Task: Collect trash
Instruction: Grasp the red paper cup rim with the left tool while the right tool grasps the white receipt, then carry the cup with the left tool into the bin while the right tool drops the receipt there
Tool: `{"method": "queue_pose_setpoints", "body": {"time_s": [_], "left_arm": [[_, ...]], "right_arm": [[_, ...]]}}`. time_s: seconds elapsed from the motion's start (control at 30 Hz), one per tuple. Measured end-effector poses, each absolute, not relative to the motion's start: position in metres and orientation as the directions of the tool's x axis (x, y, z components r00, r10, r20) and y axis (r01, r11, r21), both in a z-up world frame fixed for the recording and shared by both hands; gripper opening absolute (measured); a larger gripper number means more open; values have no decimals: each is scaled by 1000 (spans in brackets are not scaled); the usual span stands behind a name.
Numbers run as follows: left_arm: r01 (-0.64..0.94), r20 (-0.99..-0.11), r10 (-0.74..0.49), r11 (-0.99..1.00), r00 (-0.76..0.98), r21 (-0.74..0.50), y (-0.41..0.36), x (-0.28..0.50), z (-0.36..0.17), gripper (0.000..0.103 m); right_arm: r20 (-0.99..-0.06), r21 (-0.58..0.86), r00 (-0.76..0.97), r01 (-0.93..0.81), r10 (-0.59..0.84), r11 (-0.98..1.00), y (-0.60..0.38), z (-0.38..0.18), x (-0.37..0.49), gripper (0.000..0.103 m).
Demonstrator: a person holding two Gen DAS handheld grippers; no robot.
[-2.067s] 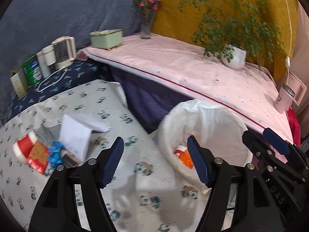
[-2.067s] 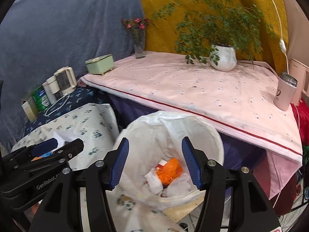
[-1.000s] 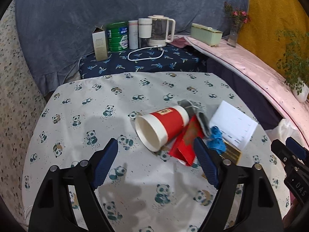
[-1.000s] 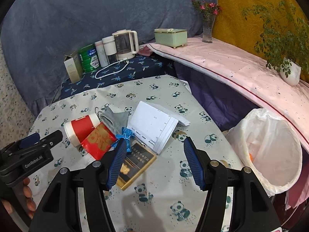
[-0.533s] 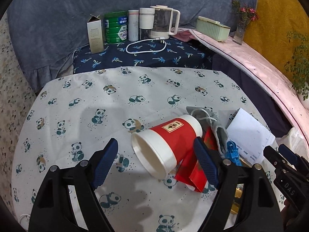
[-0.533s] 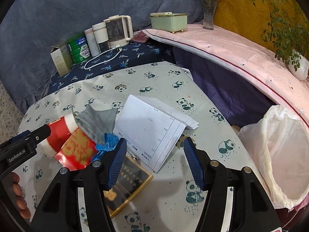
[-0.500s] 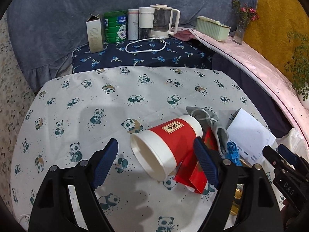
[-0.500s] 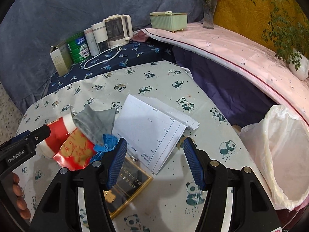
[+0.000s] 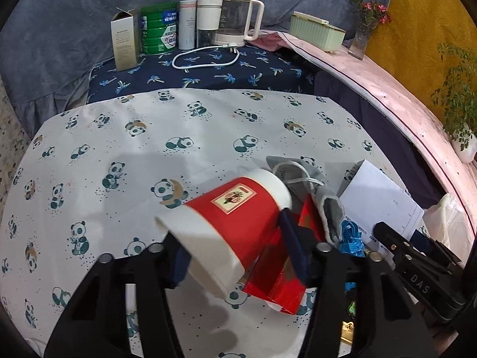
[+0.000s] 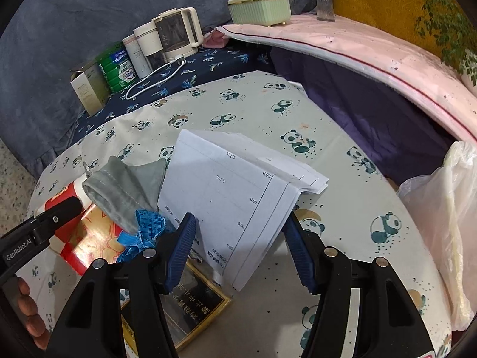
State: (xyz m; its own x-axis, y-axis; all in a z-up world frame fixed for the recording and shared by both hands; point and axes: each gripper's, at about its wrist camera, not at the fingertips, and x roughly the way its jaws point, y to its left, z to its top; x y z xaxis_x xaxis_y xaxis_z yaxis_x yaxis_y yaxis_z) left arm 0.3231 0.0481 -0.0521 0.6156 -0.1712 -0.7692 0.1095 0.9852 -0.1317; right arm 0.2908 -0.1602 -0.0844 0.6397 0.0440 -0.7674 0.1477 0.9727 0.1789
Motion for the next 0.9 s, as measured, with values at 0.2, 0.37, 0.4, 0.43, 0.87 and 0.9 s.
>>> {"method": "queue_pose_setpoints", "body": {"time_s": [0.2,0.37,0.4,0.43,0.87,0.9], "left_arm": [[118,-763,-174,985,623,-128,45,319,-47,6],[113,-734,-158,987,660,-110,47,306,-27,2],[111,-729,-152,988,668,-104,47,304,-22,2],[111,-721,-148,989,677,-99,47,300,-16,2],[194,-644,-216,975,733,-107,6,238,55,2],[209,-640,-228,972,734,-106,-1,231,59,2]], "right_arm": [[-738,207,669,98,90,973,-155,-77,289,11],[-698,197,712,89,76,976,-154,-56,275,2],[-688,195,722,89,72,977,-154,-50,271,1],[-676,194,734,90,67,977,-155,-43,266,1],[-566,206,824,117,21,971,-184,33,194,1],[-562,207,827,122,16,971,-188,36,189,1]]}}
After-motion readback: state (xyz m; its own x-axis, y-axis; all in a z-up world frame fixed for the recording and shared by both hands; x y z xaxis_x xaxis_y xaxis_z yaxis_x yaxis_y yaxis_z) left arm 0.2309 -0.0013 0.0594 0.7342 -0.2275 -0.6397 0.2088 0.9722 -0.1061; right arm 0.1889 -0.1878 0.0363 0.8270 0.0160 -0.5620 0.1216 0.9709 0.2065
